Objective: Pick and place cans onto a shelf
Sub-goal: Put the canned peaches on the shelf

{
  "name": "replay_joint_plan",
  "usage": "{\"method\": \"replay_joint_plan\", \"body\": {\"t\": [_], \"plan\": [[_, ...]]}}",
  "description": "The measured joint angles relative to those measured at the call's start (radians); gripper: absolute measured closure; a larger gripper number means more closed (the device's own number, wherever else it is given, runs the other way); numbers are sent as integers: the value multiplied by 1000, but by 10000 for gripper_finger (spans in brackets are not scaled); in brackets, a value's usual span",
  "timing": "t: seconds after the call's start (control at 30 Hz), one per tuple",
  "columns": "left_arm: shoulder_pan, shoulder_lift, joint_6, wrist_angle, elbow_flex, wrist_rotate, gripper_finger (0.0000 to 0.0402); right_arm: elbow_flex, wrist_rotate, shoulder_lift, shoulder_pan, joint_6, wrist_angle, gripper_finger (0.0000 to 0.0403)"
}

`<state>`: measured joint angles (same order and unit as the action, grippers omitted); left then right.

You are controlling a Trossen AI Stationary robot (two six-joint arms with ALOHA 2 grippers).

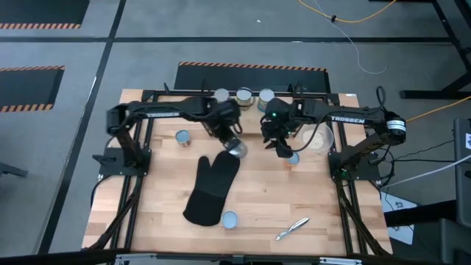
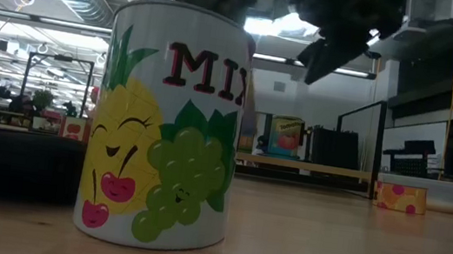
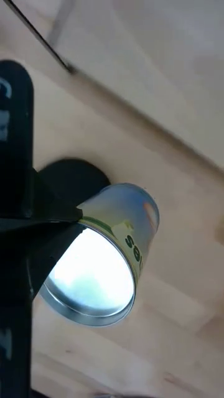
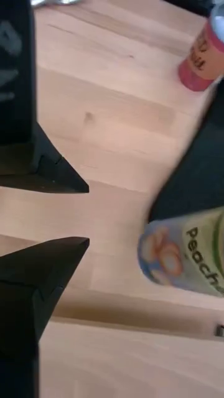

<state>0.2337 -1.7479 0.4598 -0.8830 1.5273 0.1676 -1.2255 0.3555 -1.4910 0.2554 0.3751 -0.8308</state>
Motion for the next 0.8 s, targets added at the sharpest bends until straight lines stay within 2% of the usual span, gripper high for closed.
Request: {"method": "replay_joint_plan", "body": {"t": [0.17, 0.33, 0.8], "plan": [[0, -121, -4, -7, 91, 35, 401, 2, -7, 4, -1, 1, -65, 274], [0, -180, -2, -6, 119, 35, 401, 2, -7, 5, -3, 0, -111, 274], [0, -197, 2, 4, 116, 34, 400, 2, -6, 5, -3, 0, -148, 274]]}}
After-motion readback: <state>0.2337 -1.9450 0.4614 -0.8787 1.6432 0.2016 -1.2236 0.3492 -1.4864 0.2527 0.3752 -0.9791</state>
